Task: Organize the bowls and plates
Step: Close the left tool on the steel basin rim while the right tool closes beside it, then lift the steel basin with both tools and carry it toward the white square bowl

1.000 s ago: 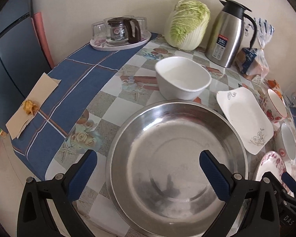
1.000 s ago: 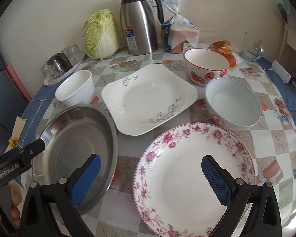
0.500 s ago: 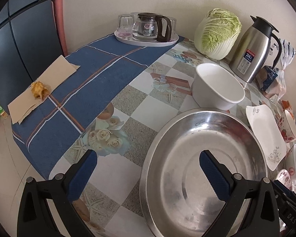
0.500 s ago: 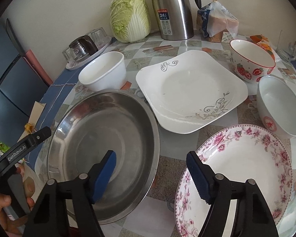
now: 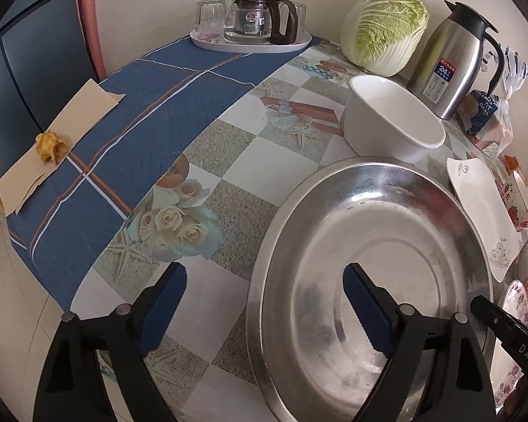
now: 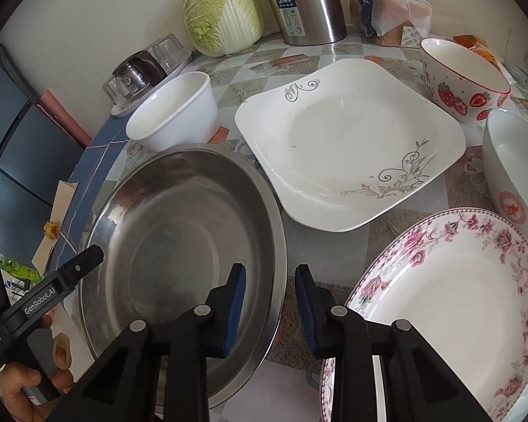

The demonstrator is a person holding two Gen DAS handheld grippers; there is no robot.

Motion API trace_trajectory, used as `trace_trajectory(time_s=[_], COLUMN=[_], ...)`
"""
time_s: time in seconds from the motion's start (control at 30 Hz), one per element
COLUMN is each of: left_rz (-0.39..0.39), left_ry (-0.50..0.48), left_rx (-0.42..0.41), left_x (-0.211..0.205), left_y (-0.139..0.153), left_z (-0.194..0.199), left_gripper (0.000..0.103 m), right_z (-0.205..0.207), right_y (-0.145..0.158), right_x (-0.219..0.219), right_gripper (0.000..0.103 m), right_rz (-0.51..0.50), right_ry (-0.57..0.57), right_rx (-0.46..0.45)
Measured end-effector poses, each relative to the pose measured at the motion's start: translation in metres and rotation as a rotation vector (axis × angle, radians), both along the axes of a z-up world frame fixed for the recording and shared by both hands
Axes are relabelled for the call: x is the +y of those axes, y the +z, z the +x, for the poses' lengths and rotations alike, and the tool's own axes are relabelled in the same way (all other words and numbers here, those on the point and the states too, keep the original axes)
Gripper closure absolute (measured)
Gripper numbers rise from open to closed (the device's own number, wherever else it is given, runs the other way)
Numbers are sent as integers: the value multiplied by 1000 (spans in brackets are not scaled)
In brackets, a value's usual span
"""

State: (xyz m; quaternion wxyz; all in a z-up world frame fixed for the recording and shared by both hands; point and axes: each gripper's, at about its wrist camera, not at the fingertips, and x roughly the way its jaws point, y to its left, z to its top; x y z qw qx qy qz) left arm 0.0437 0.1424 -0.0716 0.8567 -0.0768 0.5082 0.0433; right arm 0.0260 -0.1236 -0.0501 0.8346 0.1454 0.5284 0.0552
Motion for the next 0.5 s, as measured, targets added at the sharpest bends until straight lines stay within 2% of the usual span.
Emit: trace_trajectory(time_s=[0.07,0.13,0.4,0.5], left_rz=[-8,-12,-13,-36], left_ry=[0,0,0,-13], left_rx=[15,27,21,10], left_x=[1,2,0,-2], left_y=[-4,-7,-11,-11], left_z=[0,0,1,1], left_gripper=[32,39,59,73], right_z=[2,4,8,7], right_y=[-3,-6,-9,-8], right_x=[0,0,1,1], right_gripper=[87,90,91,91], right_rz=[-2,-6,-2,2], right_ry=[1,0,2,3], right_rx=[8,14,17,17])
